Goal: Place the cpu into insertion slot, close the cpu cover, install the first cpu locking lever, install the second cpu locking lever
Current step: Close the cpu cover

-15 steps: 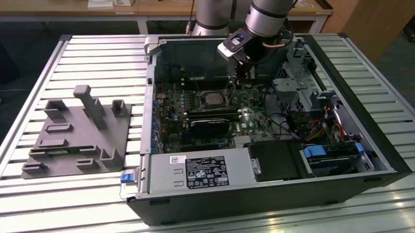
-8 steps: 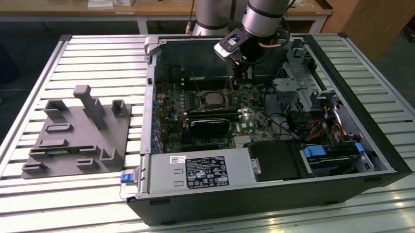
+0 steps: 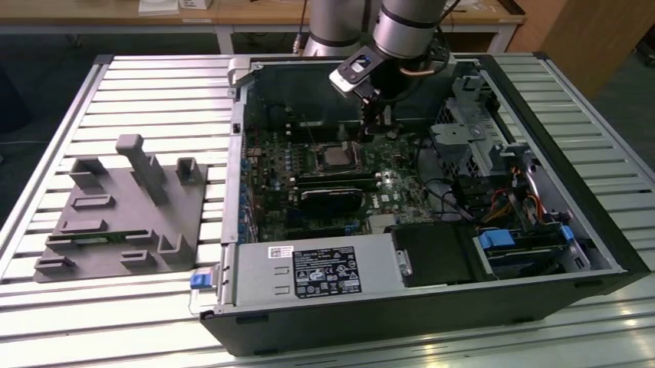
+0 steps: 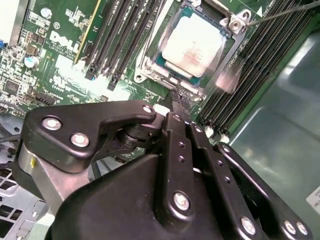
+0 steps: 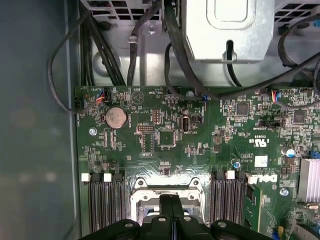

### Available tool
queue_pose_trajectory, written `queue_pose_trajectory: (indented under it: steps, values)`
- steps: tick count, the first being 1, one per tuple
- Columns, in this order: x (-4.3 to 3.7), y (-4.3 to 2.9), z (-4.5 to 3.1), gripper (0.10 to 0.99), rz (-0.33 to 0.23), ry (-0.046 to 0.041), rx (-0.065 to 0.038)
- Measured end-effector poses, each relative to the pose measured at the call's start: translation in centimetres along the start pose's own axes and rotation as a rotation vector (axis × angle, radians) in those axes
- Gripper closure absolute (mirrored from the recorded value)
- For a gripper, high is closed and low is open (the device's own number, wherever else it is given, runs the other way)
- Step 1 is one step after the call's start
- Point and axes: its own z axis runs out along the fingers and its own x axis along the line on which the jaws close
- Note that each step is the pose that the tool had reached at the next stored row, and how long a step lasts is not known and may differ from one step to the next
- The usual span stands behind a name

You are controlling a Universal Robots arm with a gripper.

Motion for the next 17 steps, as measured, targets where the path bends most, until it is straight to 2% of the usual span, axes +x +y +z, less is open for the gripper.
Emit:
queue_pose_trajectory:
  steps: [5,7,17]
  values:
    - [-0.01,-0.86,0.13,0.980,0.000,0.0003,-0.014]
    - [-0.02,-1.26,0.19,0.980,0.000,0.0003,-0.025]
    - [-0.05,-3.64,0.68,0.980,0.001,0.0018,-0.122]
